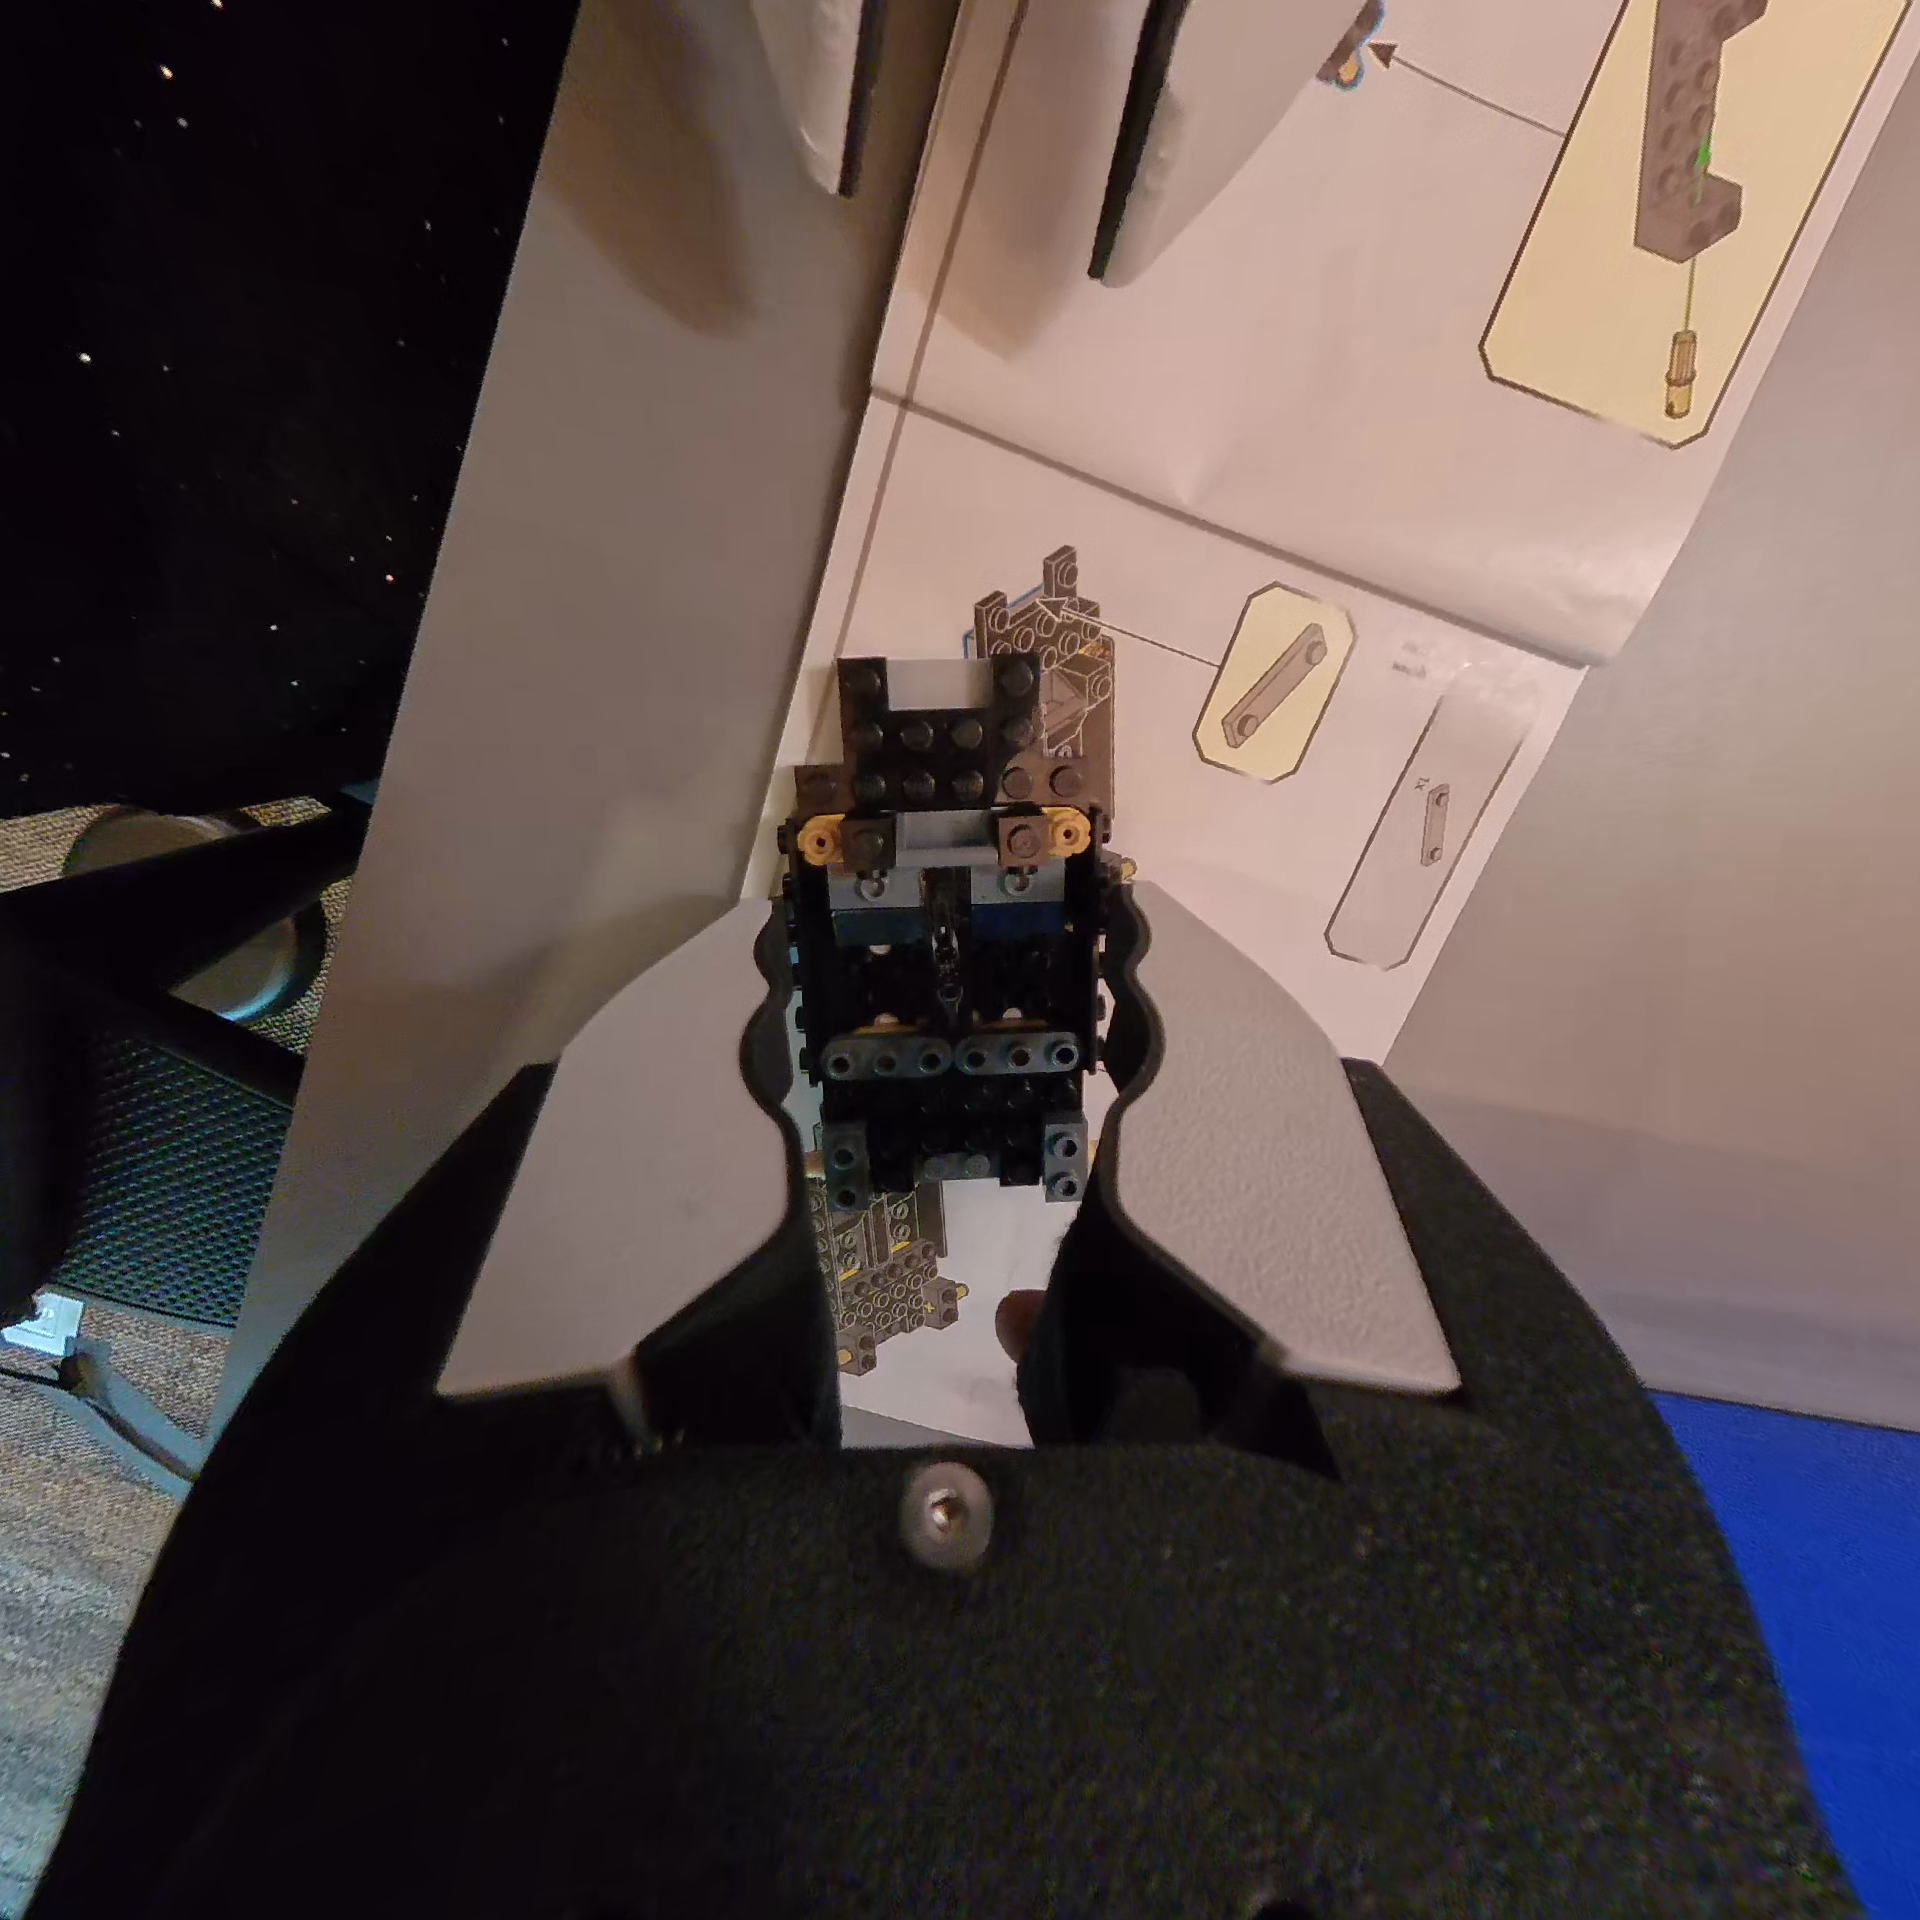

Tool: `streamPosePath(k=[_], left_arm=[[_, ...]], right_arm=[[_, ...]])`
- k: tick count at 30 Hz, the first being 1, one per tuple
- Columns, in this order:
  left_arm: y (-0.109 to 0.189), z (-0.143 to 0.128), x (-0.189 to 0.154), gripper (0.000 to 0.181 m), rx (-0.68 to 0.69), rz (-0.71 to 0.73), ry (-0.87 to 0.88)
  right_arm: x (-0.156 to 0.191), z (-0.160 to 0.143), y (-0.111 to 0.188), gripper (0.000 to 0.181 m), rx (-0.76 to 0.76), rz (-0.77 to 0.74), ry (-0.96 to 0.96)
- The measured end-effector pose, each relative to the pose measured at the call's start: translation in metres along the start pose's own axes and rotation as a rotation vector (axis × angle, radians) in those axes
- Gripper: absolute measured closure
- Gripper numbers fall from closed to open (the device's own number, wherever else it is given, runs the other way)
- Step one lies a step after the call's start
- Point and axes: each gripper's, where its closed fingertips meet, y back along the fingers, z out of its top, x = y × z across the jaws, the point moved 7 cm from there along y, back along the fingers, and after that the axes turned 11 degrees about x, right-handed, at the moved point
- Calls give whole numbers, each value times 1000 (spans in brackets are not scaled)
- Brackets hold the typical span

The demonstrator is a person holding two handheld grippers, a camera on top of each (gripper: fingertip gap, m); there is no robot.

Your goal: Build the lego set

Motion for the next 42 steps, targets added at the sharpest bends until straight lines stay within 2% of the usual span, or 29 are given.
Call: streamPosePath(k=[27,42], left_arm=[[-4,-1,0,151,36,19,-7],[-3,3,1,154,-8,52,-22]], right_arm=[[0,10,-1,123,44,-2,-12],[2,10,-2,123,45,-16,-35]])
